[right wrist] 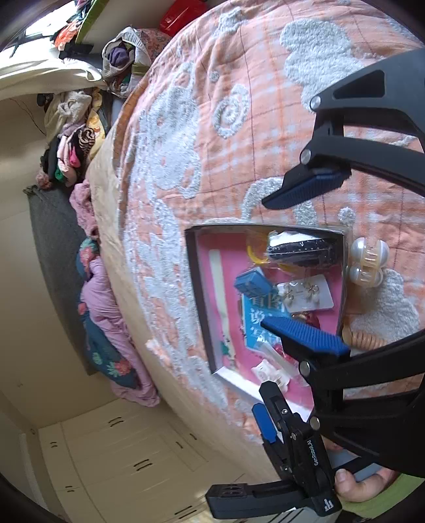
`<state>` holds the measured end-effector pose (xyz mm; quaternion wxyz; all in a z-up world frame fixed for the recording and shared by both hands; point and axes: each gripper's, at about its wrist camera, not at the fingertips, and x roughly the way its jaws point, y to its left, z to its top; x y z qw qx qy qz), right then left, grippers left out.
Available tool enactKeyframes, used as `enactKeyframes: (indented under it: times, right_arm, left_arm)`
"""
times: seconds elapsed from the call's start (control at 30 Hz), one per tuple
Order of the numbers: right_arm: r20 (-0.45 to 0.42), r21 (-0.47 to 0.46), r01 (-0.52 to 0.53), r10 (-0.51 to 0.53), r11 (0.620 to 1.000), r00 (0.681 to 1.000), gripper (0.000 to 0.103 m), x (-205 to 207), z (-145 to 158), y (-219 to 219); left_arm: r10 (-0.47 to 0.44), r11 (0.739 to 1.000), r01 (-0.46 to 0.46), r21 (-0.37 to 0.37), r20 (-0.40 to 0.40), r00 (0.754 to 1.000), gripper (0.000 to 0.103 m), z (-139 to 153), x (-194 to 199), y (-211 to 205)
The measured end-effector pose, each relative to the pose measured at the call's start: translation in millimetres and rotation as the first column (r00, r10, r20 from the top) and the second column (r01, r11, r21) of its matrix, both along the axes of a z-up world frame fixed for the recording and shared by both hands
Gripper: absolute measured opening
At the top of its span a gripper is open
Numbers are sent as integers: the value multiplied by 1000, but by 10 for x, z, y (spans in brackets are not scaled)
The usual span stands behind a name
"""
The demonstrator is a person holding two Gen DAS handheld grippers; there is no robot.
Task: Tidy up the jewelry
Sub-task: 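Carry the clear bag into the box with left tool while right tool drops the brush there, then withdraw both tools toward the orange coiled hair tie and pearl clip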
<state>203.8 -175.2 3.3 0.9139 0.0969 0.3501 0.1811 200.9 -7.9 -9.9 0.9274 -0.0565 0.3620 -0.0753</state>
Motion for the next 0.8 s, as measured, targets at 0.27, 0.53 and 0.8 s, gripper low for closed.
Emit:
enactKeyframes:
  times: [0.27,0.53,0.8]
  right_arm:
    - [79,27,9,-11,1000,997,82,-273,303,-94]
    - [114,36,11,-15,999,993,85,-480,466,-177]
    - [104,30,-5,1,1000,995,85,-645,445,-214]
  left_arm:
    - [15,1000,-15,-16,54,998,85,262,-208,34]
    - [30,999,-29,-16,83,996,90,400,-416,73]
    - [37,999,-37,2,82,996,90,405,-620,97]
